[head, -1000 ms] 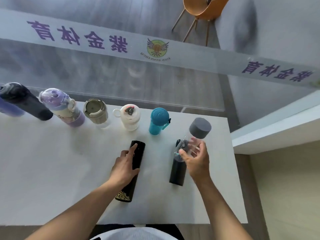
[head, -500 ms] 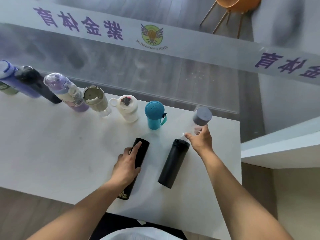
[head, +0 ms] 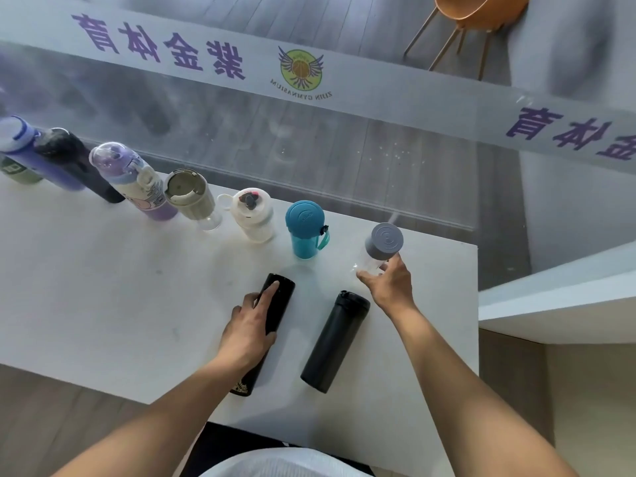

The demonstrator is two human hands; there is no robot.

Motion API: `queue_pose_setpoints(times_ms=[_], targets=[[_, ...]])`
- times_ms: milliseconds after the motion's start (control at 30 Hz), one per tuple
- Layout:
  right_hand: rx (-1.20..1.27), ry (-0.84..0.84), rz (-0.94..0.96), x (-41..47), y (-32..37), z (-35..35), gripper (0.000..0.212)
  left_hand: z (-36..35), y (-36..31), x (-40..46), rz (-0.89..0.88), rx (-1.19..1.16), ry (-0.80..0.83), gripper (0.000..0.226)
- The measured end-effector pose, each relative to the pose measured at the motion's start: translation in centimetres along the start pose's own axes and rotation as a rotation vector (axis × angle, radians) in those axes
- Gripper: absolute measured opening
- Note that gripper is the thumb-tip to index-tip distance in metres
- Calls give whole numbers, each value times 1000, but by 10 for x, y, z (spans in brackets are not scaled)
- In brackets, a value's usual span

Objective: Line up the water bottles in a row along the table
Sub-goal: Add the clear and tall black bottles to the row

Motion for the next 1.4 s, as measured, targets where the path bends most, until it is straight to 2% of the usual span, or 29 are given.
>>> queue_pose_setpoints(times_ms=[233,500,733,933,1100,1200,1267,1400], targets=[[-61,-12,46,8,18,-17,59,1,3,1,0,-33,7,100],[-41,4,20,12,24,-33,73,-2,0,-1,-4,-15,-7,100],[-57,8,20,15,23,-36,72,-1,3,-2,-15,-37,-10,100],[-66,20,-105,9,19,-26,77,-4,8,-8,35,-81,-53,103],[-19,-71,-122,-40,14,-6,51,-6,16,-6,157,-118,25,81],[66,-3,-130,-78,15,0,39,-2,14,-5,146,-153,28,78],[99,90,-144,-94,20,3,38,2,8,-7,101,-173,2,78],[152,337,-118,-110,44,7,74,14,-13,-18,-23,-291,-10,83]])
Point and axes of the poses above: each hand's wrist, its own x-axis towards the middle knuckle, its own z-axis out of the back of the hand, y = z × x, the point moved 1 cm from there along x, towards the middle knuckle, and after that the axes turned 13 degrees about -y, right-handed, at the moved point
